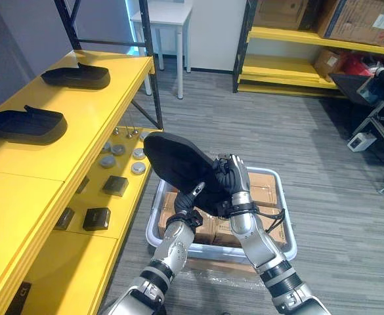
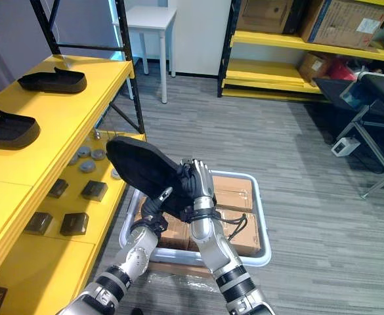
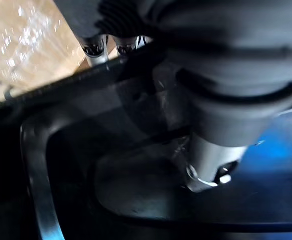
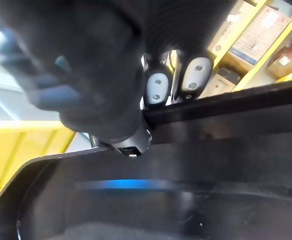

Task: Walk over and take plastic housings, then place them on the shelf

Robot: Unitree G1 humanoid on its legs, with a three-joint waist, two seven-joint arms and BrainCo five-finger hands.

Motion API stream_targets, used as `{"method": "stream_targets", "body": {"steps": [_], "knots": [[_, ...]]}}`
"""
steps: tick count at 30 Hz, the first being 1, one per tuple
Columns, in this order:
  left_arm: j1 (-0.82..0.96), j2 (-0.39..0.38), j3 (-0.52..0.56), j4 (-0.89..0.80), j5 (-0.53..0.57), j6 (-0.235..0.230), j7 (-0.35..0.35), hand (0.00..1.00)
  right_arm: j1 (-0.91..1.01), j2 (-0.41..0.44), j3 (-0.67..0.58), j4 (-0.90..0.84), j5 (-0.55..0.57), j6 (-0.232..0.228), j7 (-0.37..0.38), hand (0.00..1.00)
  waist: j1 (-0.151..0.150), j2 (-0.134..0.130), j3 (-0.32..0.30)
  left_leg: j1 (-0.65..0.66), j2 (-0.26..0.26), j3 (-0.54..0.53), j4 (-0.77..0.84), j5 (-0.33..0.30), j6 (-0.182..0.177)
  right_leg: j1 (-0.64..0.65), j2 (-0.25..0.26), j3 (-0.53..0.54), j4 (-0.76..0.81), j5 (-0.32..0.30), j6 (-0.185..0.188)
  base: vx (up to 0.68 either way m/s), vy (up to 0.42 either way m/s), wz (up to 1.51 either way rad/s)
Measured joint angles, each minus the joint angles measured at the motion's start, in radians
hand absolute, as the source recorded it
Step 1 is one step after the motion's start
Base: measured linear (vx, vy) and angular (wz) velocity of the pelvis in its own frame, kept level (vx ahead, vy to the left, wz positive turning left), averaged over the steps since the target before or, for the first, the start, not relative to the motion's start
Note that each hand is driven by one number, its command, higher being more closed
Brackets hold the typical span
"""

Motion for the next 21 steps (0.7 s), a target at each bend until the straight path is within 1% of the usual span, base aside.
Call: {"method": "stream_targets", "body": {"steps": [1,2,3,6,8,9,12,13,14,15,17,18,19,20,21], "knots": [[0.008,-0.004,0.012,-0.017,-0.019,-0.013,0.0,1.0,0.013,0.0,0.009,-0.018,0.001,-0.01,0.0,1.0,0.001,0.0,-0.001,0.002,0.002,-0.002,0.001,0.0,0.0,0.003,0.002,-0.001,0.0,0.0,0.0,0.0,0.0,0.0],[0.021,-0.01,0.032,-0.037,-0.019,-0.03,0.0,1.0,0.025,0.001,0.019,-0.03,0.001,-0.029,-0.001,1.0,0.0,0.0,-0.001,0.005,0.003,-0.003,0.001,-0.001,-0.002,0.007,0.004,-0.002,0.0,0.0,0.0,0.0,0.0,0.0],[0.029,-0.012,0.041,-0.048,-0.019,-0.038,0.0,1.0,0.03,0.003,0.02,-0.03,0.002,-0.037,-0.001,1.0,0.0,0.0,-0.003,0.007,0.004,-0.003,0.001,-0.001,-0.002,0.008,0.004,-0.002,0.0,0.0,0.0,0.0,0.0,0.0],[0.072,-0.023,0.074,-0.116,-0.017,-0.049,0.002,1.0,0.071,0.017,0.021,-0.063,0.025,-0.055,0.0,1.0,0.001,0.0,-0.013,0.013,0.003,-0.016,0.0,-0.002,-0.003,0.022,0.004,-0.015,-0.001,-0.002,-0.001,-0.01,0.016,0.14],[0.115,-0.033,0.116,-0.175,-0.014,-0.055,0.001,1.0,0.107,0.026,0.021,-0.08,0.04,-0.077,0.0,1.0,0.0,0.001,-0.021,0.013,-0.004,-0.054,-0.002,-0.001,-0.003,0.042,0.004,-0.054,0.0,-0.01,-0.004,-0.02,0.009,0.42],[0.129,-0.035,0.123,-0.194,-0.014,-0.055,0.001,1.0,0.118,0.034,0.021,-0.087,0.042,-0.08,0.0,1.0,0.0,0.001,-0.024,0.014,-0.006,-0.065,-0.002,-0.001,-0.003,0.049,0.004,-0.065,0.0,-0.014,-0.005,-0.01,0.012,0.59],[0.192,-0.042,0.168,-0.277,-0.014,-0.056,-0.011,1.0,0.147,0.078,0.023,-0.095,0.058,-0.099,0.002,1.0,0.006,0.002,-0.029,0.008,-0.021,-0.135,-0.002,0.0,-0.008,0.084,0.004,-0.144,0.009,-0.036,-0.007,-0.01,0.006,0.8],[0.209,-0.047,0.183,-0.301,-0.014,-0.056,-0.021,1.0,0.155,0.088,0.024,-0.095,0.06,-0.108,0.004,1.0,0.009,0.004,-0.033,-0.011,-0.021,-0.129,-0.003,-0.005,-0.003,0.09,-0.001,-0.19,0.021,-0.049,-0.007,-0.02,-0.002,1.06],[0.216,-0.053,0.191,-0.317,-0.014,-0.056,-0.025,1.0,0.156,0.092,0.021,-0.099,0.061,-0.117,0.004,1.0,0.006,0.005,-0.035,-0.034,-0.009,-0.068,0.008,-0.01,-0.002,0.092,-0.006,-0.237,0.024,-0.055,-0.004,0.0,0.01,1.74],[0.219,-0.063,0.203,-0.337,-0.014,-0.057,-0.032,1.0,0.144,0.091,0.017,-0.099,0.061,-0.126,0.004,0.0,0.007,0.007,-0.034,-0.091,0.023,0.085,0.07,-0.039,0.027,0.092,-0.021,-0.319,0.026,-0.062,0.001,0.03,0.021,1.58],[0.234,-0.06,0.216,-0.356,-0.014,-0.056,-0.036,1.0,0.134,0.091,0.023,-0.093,0.066,-0.127,0.018,0.0,0.017,0.01,-0.032,-0.116,0.068,0.247,0.137,-0.063,0.063,0.092,-0.034,-0.362,0.043,-0.078,0.011,0.09,0.061,1.15],[0.266,-0.053,0.236,-0.393,-0.013,-0.056,-0.036,1.0,0.14,0.094,0.045,-0.093,0.078,-0.129,0.034,0.0,0.023,0.015,-0.032,-0.119,0.122,0.424,0.202,-0.067,0.075,0.103,-0.054,-0.412,0.082,-0.111,0.034,0.17,0.099,1.08],[0.293,-0.049,0.256,-0.431,-0.004,-0.055,-0.036,1.0,0.141,0.094,0.058,-0.093,0.078,-0.134,0.044,0.0,0.024,0.015,-0.033,-0.115,0.132,0.491,0.226,-0.062,0.088,0.116,-0.073,-0.443,0.1,-0.129,0.049,0.19,0.117,1.06],[0.316,-0.046,0.265,-0.463,0.012,-0.054,-0.036,1.0,0.14,0.096,0.063,-0.094,0.078,-0.139,0.051,0.0,0.028,0.014,-0.033,-0.114,0.122,0.497,0.234,-0.067,0.099,0.121,-0.087,-0.452,0.111,-0.138,0.06,0.18,0.177,0.71],[0.386,-0.036,0.278,-0.557,0.056,-0.052,-0.036,1.0,0.141,0.114,0.067,-0.103,0.078,-0.141,0.067,0.0,0.058,0.011,-0.037,-0.111,0.075,0.487,0.232,-0.086,0.11,0.13,-0.128,-0.476,0.115,-0.151,0.072,0.18,0.186,0.63]]}}
